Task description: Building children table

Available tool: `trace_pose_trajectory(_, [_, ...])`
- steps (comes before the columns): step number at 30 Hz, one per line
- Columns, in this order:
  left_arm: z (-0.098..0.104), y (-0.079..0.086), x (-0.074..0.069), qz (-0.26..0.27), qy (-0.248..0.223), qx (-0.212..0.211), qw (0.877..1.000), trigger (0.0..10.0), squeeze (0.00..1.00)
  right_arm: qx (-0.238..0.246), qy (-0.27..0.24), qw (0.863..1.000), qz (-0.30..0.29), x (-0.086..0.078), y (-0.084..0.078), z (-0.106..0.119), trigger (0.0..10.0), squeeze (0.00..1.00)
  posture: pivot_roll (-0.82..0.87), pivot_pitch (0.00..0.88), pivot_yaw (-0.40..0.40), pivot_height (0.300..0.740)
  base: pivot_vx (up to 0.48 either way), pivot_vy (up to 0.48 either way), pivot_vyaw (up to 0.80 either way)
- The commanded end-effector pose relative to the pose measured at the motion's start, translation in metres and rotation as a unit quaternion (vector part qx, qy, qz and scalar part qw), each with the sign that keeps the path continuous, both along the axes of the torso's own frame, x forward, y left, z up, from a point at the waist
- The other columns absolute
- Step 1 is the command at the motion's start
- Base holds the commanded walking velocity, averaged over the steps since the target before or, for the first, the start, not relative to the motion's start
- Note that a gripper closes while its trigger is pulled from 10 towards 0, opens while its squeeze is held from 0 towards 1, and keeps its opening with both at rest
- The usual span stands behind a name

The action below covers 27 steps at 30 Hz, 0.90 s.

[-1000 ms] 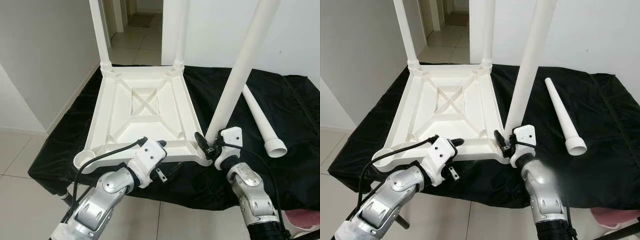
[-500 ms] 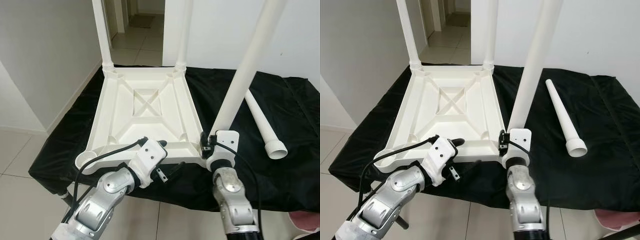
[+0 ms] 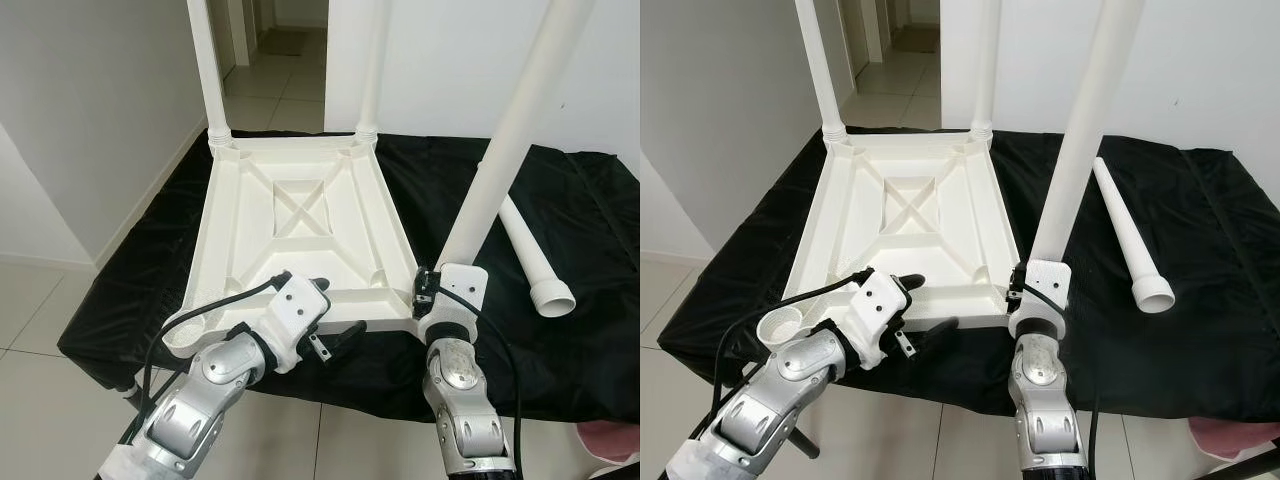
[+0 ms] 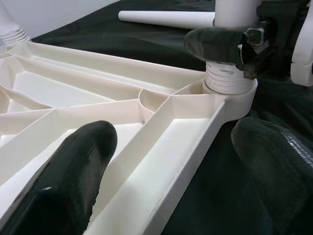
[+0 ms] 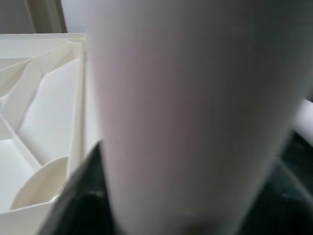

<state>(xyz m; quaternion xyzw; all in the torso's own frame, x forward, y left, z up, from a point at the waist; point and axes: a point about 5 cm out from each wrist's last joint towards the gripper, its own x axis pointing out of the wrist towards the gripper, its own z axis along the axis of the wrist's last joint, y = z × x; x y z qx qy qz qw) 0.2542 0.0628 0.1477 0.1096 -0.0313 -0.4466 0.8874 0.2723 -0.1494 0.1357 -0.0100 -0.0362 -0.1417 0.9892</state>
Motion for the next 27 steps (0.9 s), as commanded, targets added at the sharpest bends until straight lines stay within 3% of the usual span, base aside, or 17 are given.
trace_pose_trajectory(1, [-0.001, 0.002, 0.001, -0.020, 0.008, 0.009, 1.000, 10.0, 0.00, 0.025, 0.002, 1.000, 0.006, -0.002, 0.005, -0.003, 10.0, 1.00, -0.04, 0.023, 0.025, 0.740, 0.000, 0.000, 0.00])
trace_pose_trajectory(8, [0.000, 0.004, 0.001, -0.015, 0.007, 0.010, 1.000, 10.0, 0.00, 0.012, -0.024, 0.999, 0.045, -0.001, 0.002, 0.004, 10.0, 1.00, -0.04, 0.025, 0.023, 0.740, 0.000, 0.000, 0.00])
trace_pose_trajectory(9, [0.000, 0.004, 0.001, -0.014, 0.007, 0.010, 1.000, 10.0, 0.00, 0.006, -0.027, 0.998, 0.048, -0.001, 0.000, 0.005, 10.0, 0.07, -0.04, 0.024, 0.019, 0.740, 0.000, 0.000, 0.00])
trace_pose_trajectory(10, [0.000, 0.005, 0.002, -0.012, 0.007, 0.010, 1.000, 10.0, 0.00, 0.005, -0.028, 0.998, 0.051, -0.001, -0.002, 0.005, 10.0, 0.00, -0.03, 0.024, 0.015, 0.740, 0.000, 0.000, 0.00])
trace_pose_trajectory(18, [0.002, 0.009, 0.005, 0.008, 0.001, 0.009, 1.000, 10.0, 0.00, 0.007, -0.016, 0.996, 0.086, -0.006, -0.004, -0.003, 10.0, 0.00, -0.02, 0.028, 0.009, 0.740, 0.000, 0.000, 0.00])
trace_pose_trajectory(25, [0.000, 0.013, 0.002, 0.012, 0.004, 0.011, 1.000, 10.0, 0.00, -0.003, -0.019, 0.987, 0.157, -0.002, -0.011, -0.002, 10.0, 0.00, -0.02, 0.039, 0.004, 0.740, 0.000, 0.000, 0.00])
trace_pose_trajectory(27, [0.000, 0.014, 0.003, 0.014, 0.006, 0.011, 1.000, 10.0, 0.00, -0.025, -0.018, 0.987, 0.157, 0.003, -0.025, -0.001, 10.0, 0.00, -0.02, 0.042, 0.002, 0.740, 0.000, 0.000, 0.00])
